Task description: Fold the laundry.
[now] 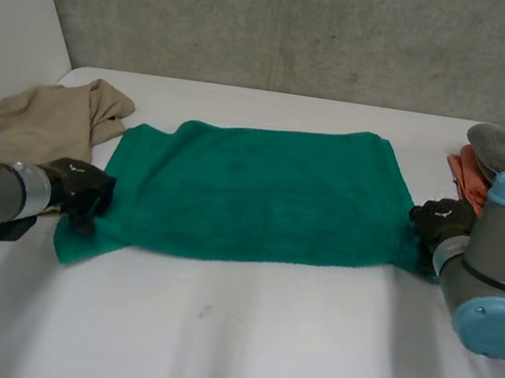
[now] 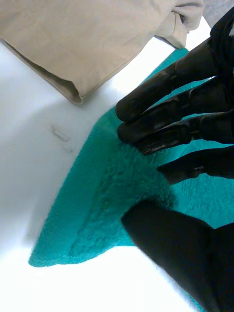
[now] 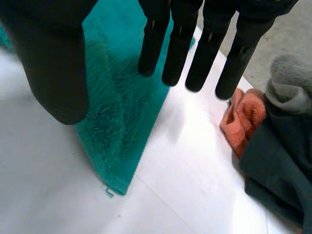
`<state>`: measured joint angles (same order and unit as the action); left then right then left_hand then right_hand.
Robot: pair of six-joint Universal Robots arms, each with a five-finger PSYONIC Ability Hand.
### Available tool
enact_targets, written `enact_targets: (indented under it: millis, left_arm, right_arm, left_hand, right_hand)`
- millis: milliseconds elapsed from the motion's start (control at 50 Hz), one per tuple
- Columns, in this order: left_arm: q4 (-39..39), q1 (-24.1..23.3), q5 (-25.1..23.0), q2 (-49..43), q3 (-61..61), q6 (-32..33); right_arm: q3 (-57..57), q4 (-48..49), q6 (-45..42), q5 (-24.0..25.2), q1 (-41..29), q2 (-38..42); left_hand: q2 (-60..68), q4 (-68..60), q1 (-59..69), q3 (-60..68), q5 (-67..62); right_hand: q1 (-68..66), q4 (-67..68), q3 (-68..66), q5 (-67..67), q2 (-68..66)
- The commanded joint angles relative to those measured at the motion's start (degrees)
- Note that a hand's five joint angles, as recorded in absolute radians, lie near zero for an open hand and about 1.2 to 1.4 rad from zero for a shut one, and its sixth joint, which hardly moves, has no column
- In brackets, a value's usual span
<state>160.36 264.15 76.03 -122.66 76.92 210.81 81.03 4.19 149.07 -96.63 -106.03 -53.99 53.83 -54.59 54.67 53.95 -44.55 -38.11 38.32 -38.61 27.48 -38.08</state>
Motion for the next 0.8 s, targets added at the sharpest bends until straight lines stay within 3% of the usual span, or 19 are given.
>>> enact_targets:
  millis: [20,180,340,440,560,620,800]
  left_arm:
    - [1.4,1.5,-0.8,2.7,1.0,-0.2]
    - [0.6,3.7,-1.1,5.7,2.8,-0.5]
    - [-0.2,7.1,-5.1,11.0,11.4,1.8]
    - [-2.1,9.0,-7.2,12.9,17.0,7.7]
    - [-3.7,11.2,-9.1,12.6,19.3,12.2]
    - [-3.2,11.9,-10.1,11.0,19.1,12.5]
    - [-1.8,9.8,-9.9,5.2,13.2,10.9]
  right_arm:
    - [4.0,-0.3,5.9,5.0,4.2,-6.2]
    - [7.6,-4.7,4.2,12.1,9.8,-10.5]
    - [13.0,-7.1,-3.3,19.7,14.0,-13.9]
    - [16.0,-7.3,-8.2,23.4,15.2,-14.2]
    - [17.1,-6.8,-10.2,25.1,15.8,-12.9]
    - [16.6,-6.1,-11.1,25.9,15.8,-11.4]
    - [13.8,0.8,-11.5,27.4,15.3,-6.7]
  left_hand:
    - [-26.1,26.8,-26.9,-26.2,26.8]
    - [-26.0,26.7,-26.8,-26.1,26.7]
    - [-8.8,9.6,-9.7,-8.9,9.5]
    - [1.8,-1.0,1.0,1.7,-1.1]
    - [0.5,0.3,-0.4,0.3,0.3]
    - [-7.1,7.9,-7.9,-7.2,7.8]
    - [-16.5,17.3,-17.4,-16.7,17.3]
  right_hand:
    - [2.5,-2.7,3.0,-1.9,2.5]
    - [2.7,-2.9,3.2,-2.1,2.7]
    - [-5.2,5.0,-4.7,5.8,-5.2]
    - [-12.6,12.4,-12.1,13.2,-12.6]
    - [-13.3,13.1,-12.8,13.9,-13.3]
    - [-11.8,11.6,-11.3,12.4,-11.8]
    - [4.1,-4.3,4.6,-3.4,4.0]
